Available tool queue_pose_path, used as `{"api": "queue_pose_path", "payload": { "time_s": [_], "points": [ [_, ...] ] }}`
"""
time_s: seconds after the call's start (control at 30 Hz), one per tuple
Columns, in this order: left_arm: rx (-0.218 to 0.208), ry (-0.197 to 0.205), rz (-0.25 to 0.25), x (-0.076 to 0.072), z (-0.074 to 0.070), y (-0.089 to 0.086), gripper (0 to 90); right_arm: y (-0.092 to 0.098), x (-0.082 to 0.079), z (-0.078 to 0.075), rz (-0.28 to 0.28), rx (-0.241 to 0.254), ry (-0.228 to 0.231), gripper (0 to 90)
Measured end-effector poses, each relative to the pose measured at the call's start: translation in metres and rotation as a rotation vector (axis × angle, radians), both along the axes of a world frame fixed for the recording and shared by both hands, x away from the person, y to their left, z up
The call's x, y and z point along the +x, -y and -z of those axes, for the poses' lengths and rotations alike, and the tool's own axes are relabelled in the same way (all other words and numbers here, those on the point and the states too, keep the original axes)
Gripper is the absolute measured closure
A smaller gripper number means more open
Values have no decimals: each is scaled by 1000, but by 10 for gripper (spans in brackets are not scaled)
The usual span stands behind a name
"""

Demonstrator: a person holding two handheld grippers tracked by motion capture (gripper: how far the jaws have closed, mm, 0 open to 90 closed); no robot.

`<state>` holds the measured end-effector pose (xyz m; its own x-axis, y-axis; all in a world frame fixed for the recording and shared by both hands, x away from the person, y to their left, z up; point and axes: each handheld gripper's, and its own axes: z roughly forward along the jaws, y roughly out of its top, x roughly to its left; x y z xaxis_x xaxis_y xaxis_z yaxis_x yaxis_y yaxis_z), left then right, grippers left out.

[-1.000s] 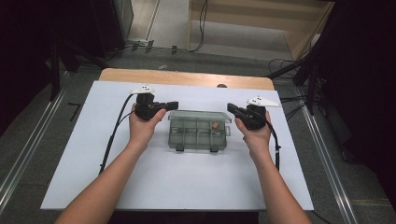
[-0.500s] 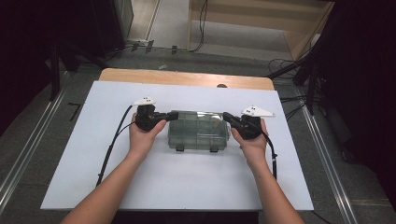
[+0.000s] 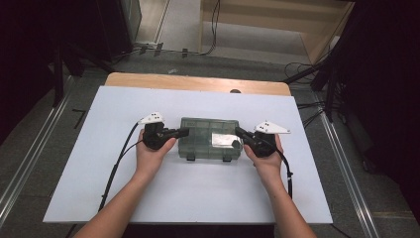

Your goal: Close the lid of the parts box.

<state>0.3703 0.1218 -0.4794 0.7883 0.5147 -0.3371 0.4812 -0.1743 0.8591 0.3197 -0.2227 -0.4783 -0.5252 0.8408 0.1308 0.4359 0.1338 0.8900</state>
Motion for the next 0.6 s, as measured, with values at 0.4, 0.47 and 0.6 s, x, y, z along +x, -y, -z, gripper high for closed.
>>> {"api": "queue_pose_path", "payload": {
  "time_s": [0.4, 0.47, 0.6],
  "points": [
    [41, 59, -16, -25, 1, -3, 900, -2, -20, 4, -15, 3, 10, 879],
    [45, 62, -17, -28, 2, -5, 900, -3, -23, 4, -17, -1, 13, 879],
    [35, 64, -20, -34, 4, -8, 900, -3, -29, 5, -20, -2, 18, 879]
  ]
}}
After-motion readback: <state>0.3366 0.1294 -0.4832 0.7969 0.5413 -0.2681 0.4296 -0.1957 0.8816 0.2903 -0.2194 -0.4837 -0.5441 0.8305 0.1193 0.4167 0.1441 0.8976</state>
